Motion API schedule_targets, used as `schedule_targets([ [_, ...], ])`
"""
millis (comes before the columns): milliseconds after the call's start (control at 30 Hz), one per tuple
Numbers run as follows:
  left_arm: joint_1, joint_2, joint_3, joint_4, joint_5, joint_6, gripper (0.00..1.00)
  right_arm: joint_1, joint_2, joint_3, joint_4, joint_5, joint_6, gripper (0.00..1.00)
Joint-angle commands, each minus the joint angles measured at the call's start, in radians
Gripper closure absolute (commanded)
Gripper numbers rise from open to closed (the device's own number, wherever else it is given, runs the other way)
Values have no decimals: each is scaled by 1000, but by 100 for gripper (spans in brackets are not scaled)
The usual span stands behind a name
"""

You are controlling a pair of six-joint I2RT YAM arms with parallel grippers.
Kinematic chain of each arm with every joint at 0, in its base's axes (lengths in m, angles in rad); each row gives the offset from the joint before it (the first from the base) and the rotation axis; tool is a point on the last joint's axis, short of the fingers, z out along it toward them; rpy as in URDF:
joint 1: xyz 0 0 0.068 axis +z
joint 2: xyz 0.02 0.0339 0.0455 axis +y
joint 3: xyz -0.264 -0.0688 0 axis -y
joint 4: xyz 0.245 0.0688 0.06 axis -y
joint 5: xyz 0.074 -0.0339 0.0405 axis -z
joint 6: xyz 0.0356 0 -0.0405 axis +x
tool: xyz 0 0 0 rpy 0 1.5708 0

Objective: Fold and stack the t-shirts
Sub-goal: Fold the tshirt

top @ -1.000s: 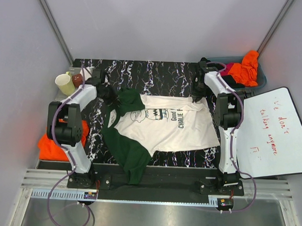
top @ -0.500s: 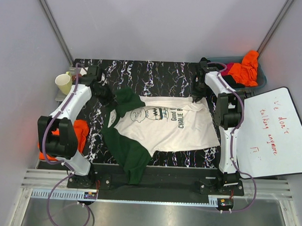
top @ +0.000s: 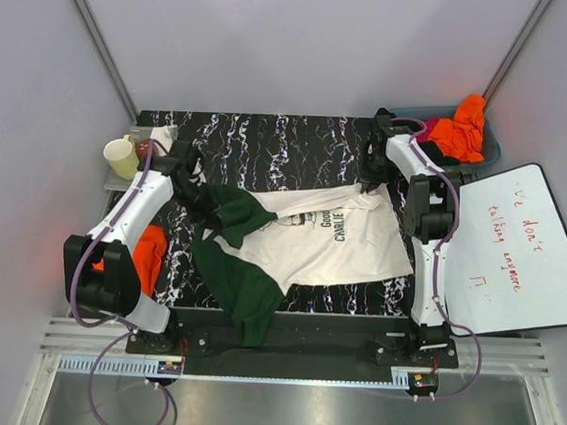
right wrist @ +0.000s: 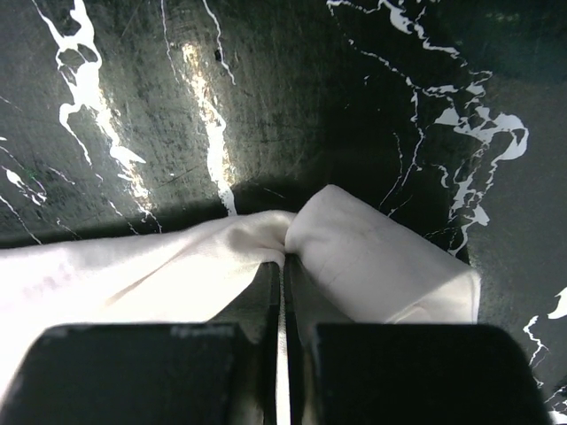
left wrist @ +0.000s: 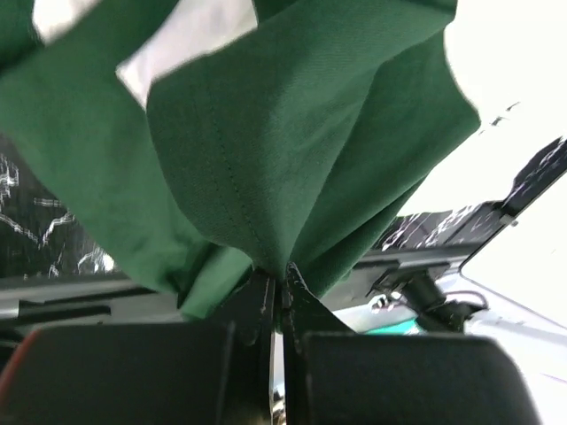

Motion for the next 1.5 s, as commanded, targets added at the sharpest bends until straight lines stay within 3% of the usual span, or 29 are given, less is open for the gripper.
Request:
schedule_targets([
  [0, -6, -70, -114, -142, 30, 44, 54, -5, 20, -47, -18, 17, -18, 100],
  [33, -9, -82, -124, -151, 32, 59, 40, -5, 20, -49, -18, 16, -20, 100],
  [67, -11, -91, -122, -156, 26, 64, 13, -3, 20, -49, -18, 16, -21, 100],
  [100, -11, -101, -94, -164, -11, 68, 4, -3, 20, -47, -18, 16, -20, 100],
  [300, -11, -78, 109, -64, -152, 76, 2, -2, 25, -47, -17, 0, -18, 100],
  [400, -9, 45, 167, 52, -126, 71, 10, -3, 25, -49, -15, -4, -17, 100],
  [600, -21, 373, 316, 109, -94, 114, 20, -3, 14, -55, -17, -15, -21, 100],
  [900, -63, 571, 463, 113, -132, 128, 30, -3, 3, -63, -11, -38, -26, 100],
  [933, -66, 579, 477, 114, -134, 124, 35, -3, 5, -64, -11, -43, -24, 100],
  [1033, -72, 602, 483, 125, -140, 110, 74, -3, 8, -64, -9, -50, -26, 100],
  [1067, -73, 609, 480, 131, -145, 102, 97, -3, 9, -64, -9, -52, -24, 99],
  [1100, -72, 611, 479, 132, -148, 101, 100, -3, 9, -64, -9, -52, -27, 99],
  [1333, -70, 570, 424, 132, -191, 107, 100, -6, 14, -60, -9, -56, -27, 99],
  [1467, -40, 458, 353, 131, -244, 81, 100, -5, 20, -57, -9, -61, -27, 99],
])
